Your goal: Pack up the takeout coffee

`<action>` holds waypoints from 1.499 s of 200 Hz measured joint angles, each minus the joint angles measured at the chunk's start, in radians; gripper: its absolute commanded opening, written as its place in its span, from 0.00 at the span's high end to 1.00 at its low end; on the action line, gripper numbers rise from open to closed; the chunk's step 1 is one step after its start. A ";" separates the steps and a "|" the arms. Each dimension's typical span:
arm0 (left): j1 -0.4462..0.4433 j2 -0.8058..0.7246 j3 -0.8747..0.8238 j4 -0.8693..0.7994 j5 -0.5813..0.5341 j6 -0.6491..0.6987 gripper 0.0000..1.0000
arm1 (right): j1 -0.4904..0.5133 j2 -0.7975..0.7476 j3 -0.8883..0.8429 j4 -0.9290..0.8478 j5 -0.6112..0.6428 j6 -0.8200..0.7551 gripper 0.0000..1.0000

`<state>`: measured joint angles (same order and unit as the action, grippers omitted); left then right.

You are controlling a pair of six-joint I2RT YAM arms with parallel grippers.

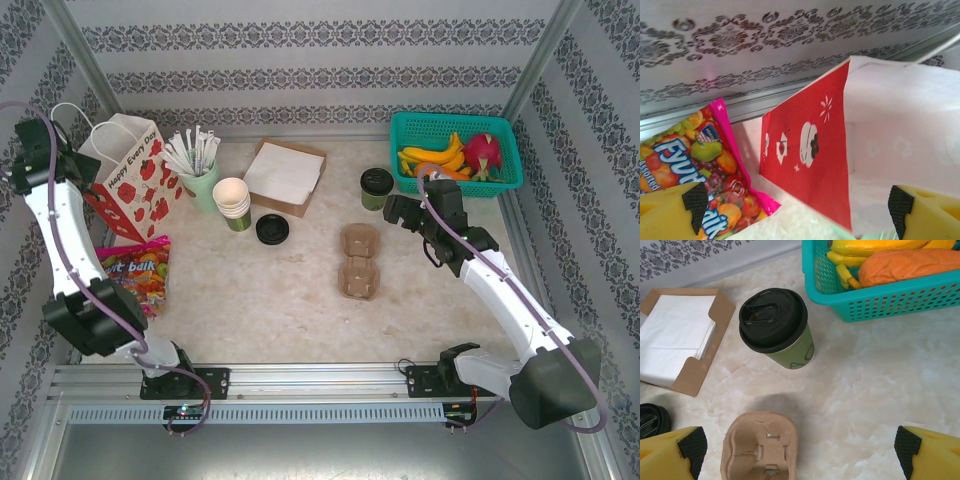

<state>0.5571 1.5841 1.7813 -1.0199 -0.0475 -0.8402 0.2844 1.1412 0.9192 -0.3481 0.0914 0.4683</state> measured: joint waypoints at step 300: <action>0.000 -0.051 0.195 -0.028 0.037 -0.069 1.00 | 0.008 -0.098 -0.048 -0.041 0.082 -0.004 0.02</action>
<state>0.5575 1.5326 1.9759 -1.0477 -0.0105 -0.9092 0.2928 1.0431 0.8711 -0.3889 0.1738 0.4641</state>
